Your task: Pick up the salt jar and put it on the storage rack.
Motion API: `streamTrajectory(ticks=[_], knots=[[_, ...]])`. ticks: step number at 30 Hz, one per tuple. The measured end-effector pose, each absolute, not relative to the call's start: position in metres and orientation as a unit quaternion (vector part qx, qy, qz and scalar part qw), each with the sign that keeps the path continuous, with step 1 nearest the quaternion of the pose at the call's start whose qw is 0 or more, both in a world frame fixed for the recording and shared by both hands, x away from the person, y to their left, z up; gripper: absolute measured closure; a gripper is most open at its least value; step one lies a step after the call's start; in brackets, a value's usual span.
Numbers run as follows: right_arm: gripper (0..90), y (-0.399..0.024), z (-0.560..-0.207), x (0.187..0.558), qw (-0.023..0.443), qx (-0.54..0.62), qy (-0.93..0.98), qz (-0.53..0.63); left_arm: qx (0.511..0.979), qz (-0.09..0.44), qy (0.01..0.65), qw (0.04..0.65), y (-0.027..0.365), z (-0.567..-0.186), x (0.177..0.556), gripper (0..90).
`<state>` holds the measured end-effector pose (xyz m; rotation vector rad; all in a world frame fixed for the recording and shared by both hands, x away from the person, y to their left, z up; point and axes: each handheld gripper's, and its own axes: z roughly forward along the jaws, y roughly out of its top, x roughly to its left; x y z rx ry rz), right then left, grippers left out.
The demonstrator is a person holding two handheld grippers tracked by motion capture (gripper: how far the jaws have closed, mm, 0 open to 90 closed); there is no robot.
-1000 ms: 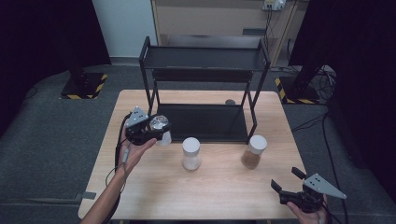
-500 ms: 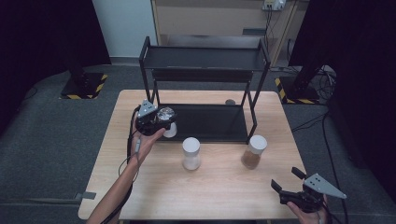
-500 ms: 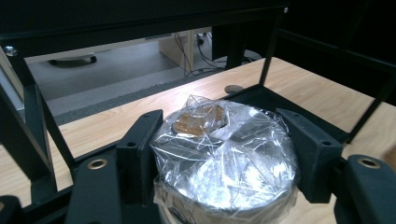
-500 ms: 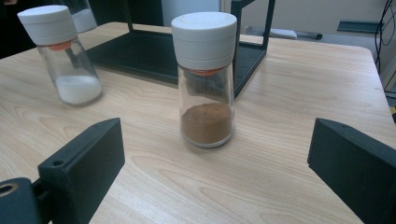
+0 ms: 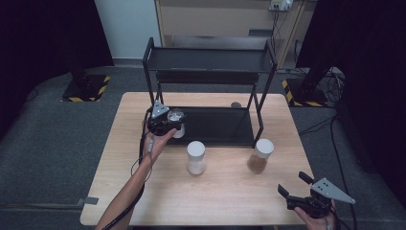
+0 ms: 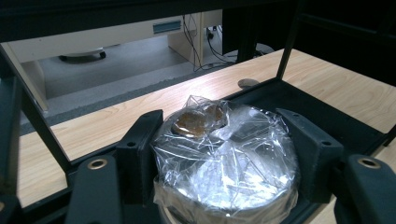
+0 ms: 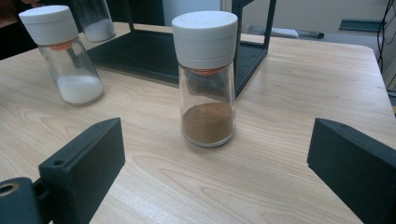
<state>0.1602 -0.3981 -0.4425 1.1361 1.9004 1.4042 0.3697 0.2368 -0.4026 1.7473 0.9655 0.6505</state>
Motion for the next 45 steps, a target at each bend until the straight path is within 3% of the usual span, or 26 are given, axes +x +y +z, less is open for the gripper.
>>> streamTrajectory(ticks=[13,45], knots=[[4.7,-0.399,-0.443,0.16,0.257,0.418,0.699,0.52,0.711,0.268,0.426,0.492,0.226,-0.425,0.384,34.1],[5.1,-0.399,-0.443,0.16,0.254,0.415,0.701,0.521,0.712,0.278,0.429,0.482,0.222,-0.436,0.389,32.4]])
